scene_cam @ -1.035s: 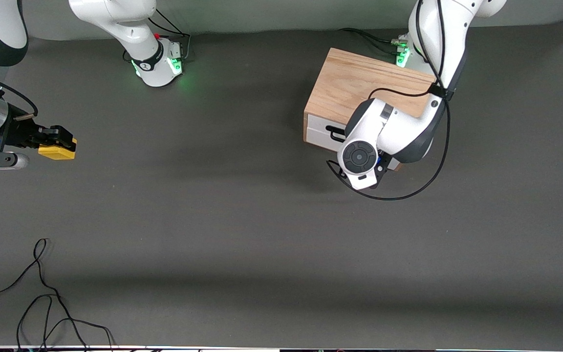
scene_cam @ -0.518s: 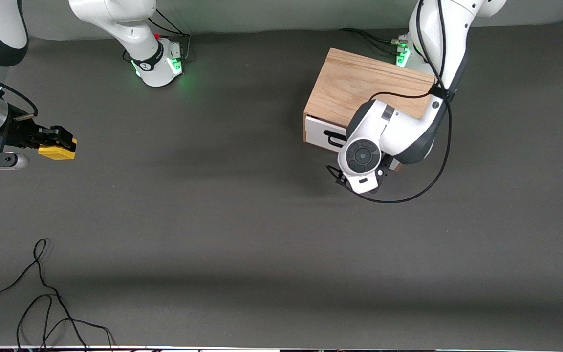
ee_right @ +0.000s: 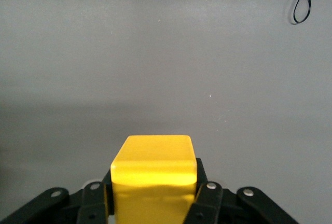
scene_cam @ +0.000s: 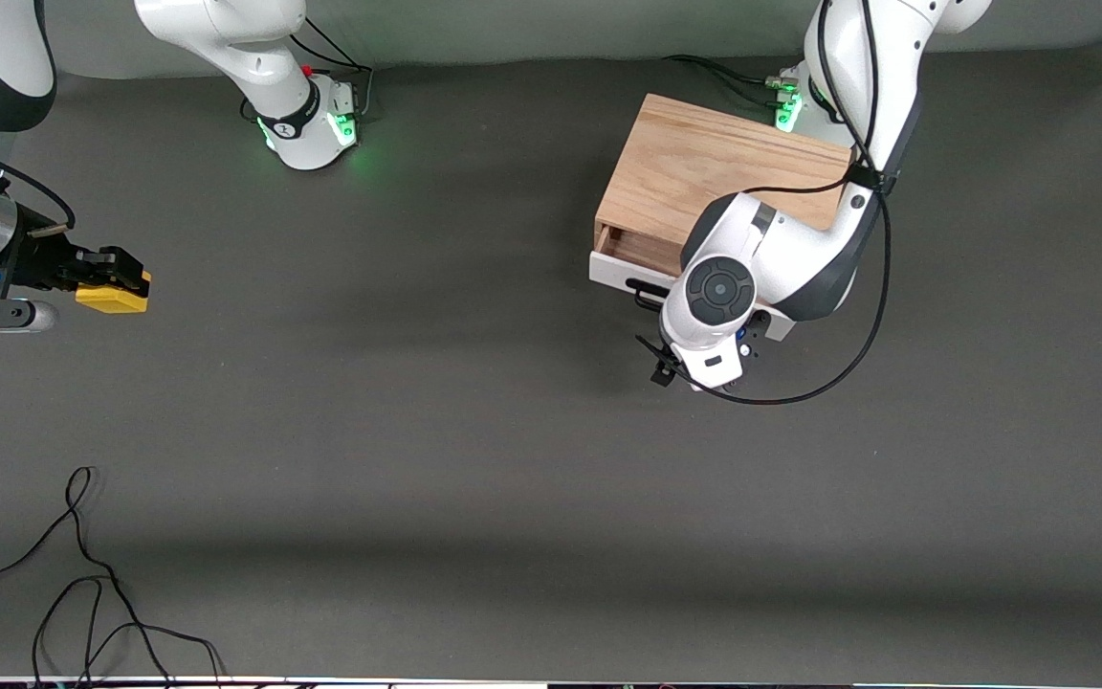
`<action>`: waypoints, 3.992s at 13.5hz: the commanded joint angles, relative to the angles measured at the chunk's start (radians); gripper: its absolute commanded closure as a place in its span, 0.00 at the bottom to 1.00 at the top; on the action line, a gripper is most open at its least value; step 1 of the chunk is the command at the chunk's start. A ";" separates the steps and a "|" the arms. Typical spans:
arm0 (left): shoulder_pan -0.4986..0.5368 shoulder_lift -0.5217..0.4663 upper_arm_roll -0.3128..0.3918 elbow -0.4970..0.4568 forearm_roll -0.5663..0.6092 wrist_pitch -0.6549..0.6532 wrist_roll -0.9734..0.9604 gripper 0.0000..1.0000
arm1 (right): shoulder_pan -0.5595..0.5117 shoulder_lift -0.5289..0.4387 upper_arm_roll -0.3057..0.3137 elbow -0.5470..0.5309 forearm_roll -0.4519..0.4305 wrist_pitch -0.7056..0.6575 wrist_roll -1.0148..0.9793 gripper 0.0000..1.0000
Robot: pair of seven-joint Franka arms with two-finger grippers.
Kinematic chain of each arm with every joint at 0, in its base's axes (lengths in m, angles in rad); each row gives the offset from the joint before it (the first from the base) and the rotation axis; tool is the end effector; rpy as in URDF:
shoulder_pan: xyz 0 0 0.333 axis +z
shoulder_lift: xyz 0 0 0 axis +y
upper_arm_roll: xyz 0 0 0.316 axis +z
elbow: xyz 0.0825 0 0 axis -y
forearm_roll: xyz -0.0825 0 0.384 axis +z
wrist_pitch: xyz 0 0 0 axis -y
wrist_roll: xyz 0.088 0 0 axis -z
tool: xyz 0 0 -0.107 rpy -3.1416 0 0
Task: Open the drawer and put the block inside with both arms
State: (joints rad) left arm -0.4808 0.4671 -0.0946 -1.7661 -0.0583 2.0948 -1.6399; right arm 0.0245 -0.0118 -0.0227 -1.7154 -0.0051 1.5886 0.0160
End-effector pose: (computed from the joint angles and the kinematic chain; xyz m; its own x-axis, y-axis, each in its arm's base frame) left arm 0.5396 -0.3478 0.2901 0.4433 0.8929 -0.0787 0.8813 -0.4502 -0.1437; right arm 0.5455 0.0004 0.5645 0.9933 -0.0141 -0.1147 -0.0134 -0.9999 0.0066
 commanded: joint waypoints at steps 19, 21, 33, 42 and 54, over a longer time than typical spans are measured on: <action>-0.002 -0.007 0.013 0.154 0.041 -0.251 -0.015 0.00 | 0.006 -0.005 -0.006 -0.027 -0.007 0.019 0.024 0.74; -0.002 0.004 0.015 0.155 0.044 -0.228 -0.014 0.00 | 0.006 -0.007 -0.006 -0.033 -0.007 0.025 0.024 0.74; -0.001 0.071 0.013 0.152 0.069 -0.064 -0.003 0.00 | 0.006 -0.010 -0.006 -0.046 -0.006 0.031 0.024 0.74; 0.004 0.047 0.013 0.181 0.123 0.110 -0.003 0.00 | 0.005 -0.010 -0.006 -0.047 -0.006 0.031 0.024 0.74; 0.227 -0.260 0.012 0.462 0.104 -0.726 0.826 0.00 | 0.047 -0.030 -0.005 -0.047 -0.006 0.024 0.087 0.74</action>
State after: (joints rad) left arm -0.2901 0.2710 -0.0787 -1.2587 0.0509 1.3986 -0.9996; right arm 0.0350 -0.0155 -0.0262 -1.7540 -0.0051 1.6096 0.0449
